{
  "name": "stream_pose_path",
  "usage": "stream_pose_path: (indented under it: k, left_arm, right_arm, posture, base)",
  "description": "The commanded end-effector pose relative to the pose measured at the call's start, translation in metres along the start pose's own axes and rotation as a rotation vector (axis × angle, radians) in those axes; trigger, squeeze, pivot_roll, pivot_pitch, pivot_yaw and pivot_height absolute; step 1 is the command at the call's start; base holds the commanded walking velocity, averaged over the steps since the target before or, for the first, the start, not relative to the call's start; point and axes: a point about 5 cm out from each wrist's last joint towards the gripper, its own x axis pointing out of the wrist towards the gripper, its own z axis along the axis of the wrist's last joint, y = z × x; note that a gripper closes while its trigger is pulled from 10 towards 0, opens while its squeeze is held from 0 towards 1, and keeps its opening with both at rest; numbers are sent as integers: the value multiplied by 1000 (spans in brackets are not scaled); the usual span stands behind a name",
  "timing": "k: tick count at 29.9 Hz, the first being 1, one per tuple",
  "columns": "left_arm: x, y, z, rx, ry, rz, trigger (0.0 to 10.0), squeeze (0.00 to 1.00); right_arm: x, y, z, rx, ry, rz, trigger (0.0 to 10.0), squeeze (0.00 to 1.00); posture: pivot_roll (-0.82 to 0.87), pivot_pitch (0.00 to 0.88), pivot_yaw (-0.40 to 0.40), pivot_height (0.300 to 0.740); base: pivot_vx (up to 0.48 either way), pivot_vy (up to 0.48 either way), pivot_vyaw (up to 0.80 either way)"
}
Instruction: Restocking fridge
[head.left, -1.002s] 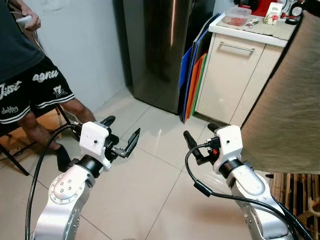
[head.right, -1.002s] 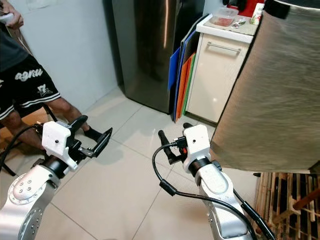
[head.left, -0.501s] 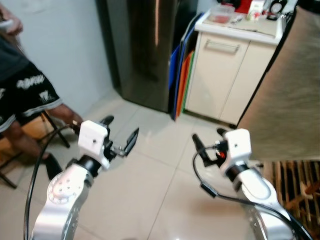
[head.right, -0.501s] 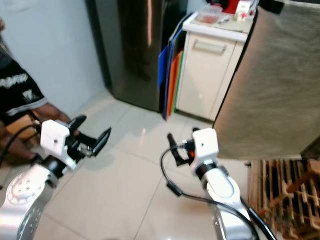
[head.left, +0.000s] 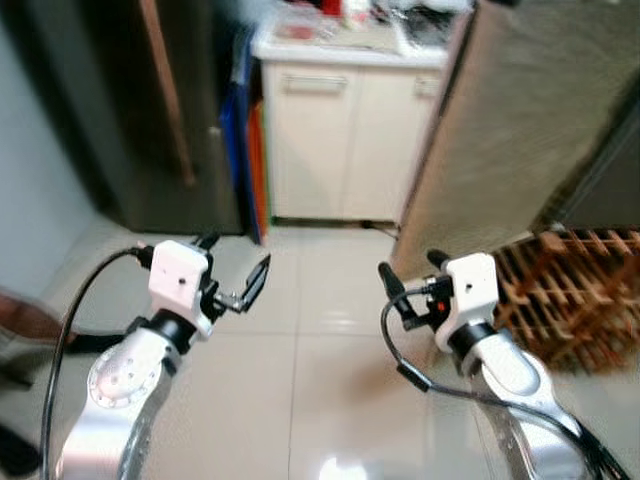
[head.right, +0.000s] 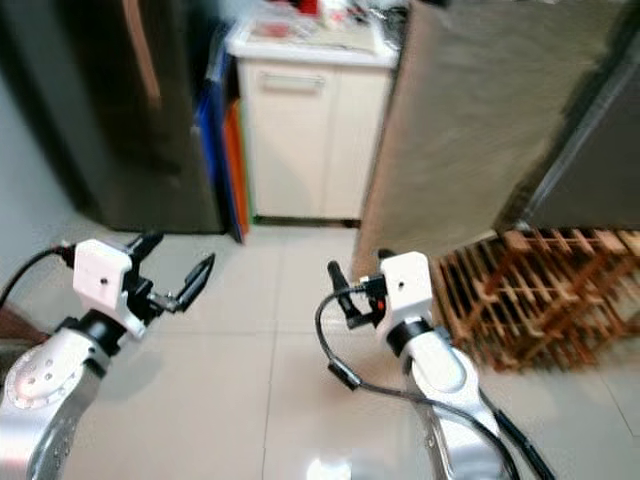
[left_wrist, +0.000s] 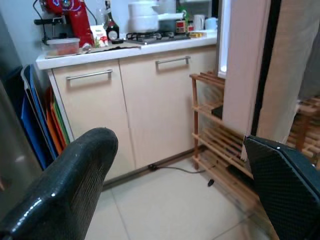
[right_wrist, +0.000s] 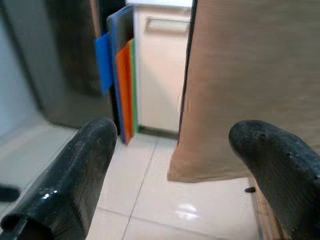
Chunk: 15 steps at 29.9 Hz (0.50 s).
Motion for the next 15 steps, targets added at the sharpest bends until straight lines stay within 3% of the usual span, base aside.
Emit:
stream_pose_path:
  k: [1,15]
  left_arm:
    - [-2,7,3,23,1,24,10000,0]
    - [2,11,2,30,4,34,10000,0]
  right_arm:
    - [2,7,5,13,-25,20,10000,0]
    - [1,10,5,24,-25,11,10000,0]
  posture:
    - [49,2,35,740]
    - [48,4,33,740]
  base:
    - [0,480,-800]
    - [0,480,-800]
